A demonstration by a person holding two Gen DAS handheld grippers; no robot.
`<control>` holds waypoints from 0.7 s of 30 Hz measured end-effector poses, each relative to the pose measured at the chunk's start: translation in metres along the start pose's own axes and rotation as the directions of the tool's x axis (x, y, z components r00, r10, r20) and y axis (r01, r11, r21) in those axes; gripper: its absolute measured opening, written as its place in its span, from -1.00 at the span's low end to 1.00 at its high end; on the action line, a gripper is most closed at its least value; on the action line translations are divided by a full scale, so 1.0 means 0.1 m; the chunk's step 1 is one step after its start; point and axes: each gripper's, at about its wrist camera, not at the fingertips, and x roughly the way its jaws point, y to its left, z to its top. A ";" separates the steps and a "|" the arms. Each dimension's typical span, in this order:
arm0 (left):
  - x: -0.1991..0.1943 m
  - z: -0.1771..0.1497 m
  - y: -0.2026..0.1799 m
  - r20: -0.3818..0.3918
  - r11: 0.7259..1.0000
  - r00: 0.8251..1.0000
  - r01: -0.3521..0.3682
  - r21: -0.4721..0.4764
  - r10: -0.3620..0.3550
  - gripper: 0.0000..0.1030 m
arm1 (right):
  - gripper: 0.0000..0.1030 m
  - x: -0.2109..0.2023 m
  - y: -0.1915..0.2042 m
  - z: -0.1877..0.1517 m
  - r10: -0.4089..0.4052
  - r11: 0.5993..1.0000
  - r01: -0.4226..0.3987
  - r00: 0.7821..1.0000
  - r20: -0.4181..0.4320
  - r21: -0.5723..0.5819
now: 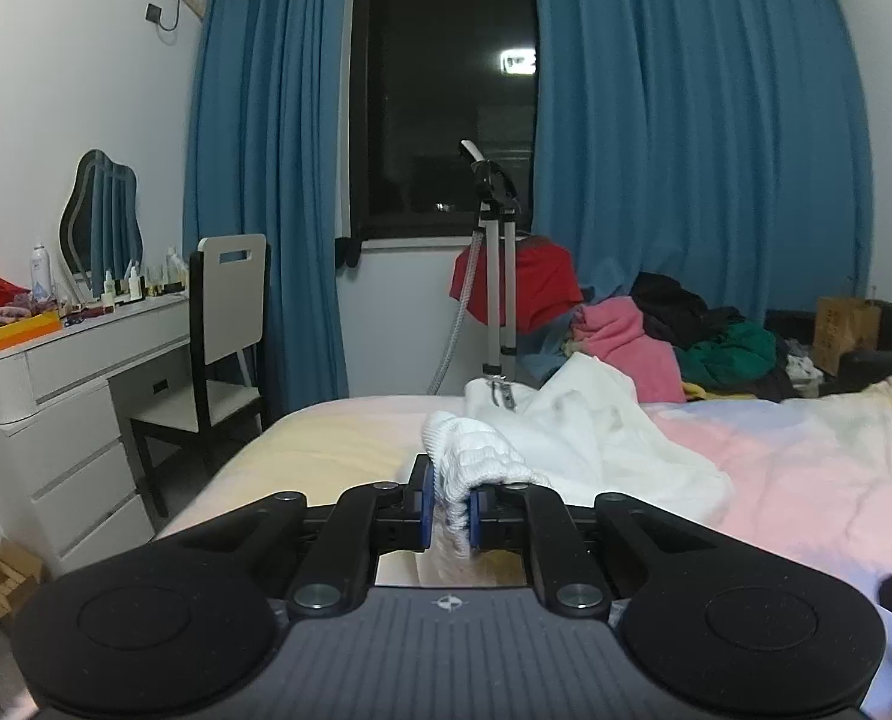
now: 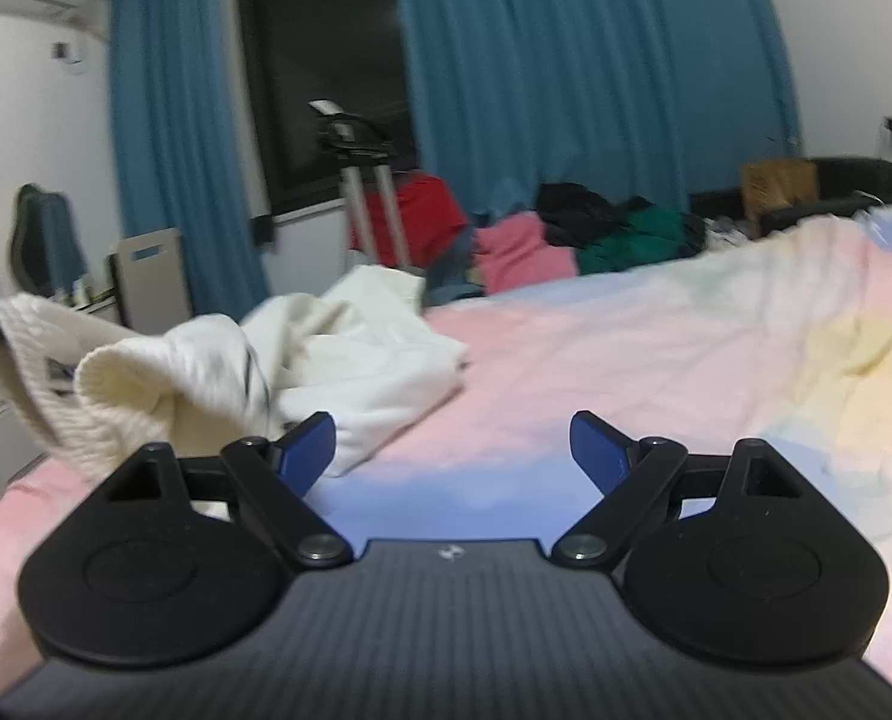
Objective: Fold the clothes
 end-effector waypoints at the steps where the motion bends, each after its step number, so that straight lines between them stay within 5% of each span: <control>1: -0.11 -0.02 0.12 -0.013 1.000 1.000 0.000 0.003 0.000 -0.78 | 0.68 -0.05 0.06 0.01 0.014 1.000 -0.014 1.000 -0.001 -0.013; 5: -0.53 -0.10 0.58 -0.064 1.000 0.998 -0.001 0.016 0.002 -0.78 | 0.67 -0.28 0.27 0.02 0.098 0.994 -0.098 0.995 -0.024 -0.037; 11: -0.55 -0.44 1.14 -0.142 0.998 0.990 -0.032 -0.056 0.023 -0.78 | 0.65 -0.50 0.72 -0.10 0.252 0.958 -0.269 0.956 -0.151 -0.101; 15: -0.43 -0.52 1.44 -0.193 0.984 0.981 -0.047 -0.172 0.014 -0.78 | 0.56 -0.41 1.14 -0.28 0.266 0.918 -0.317 0.938 -0.220 -0.240; 21: -0.24 -0.65 1.54 -0.224 0.985 0.973 -0.086 -0.152 0.050 -0.78 | 0.22 0.03 1.57 -0.53 0.232 0.880 -0.333 0.923 -0.307 -0.339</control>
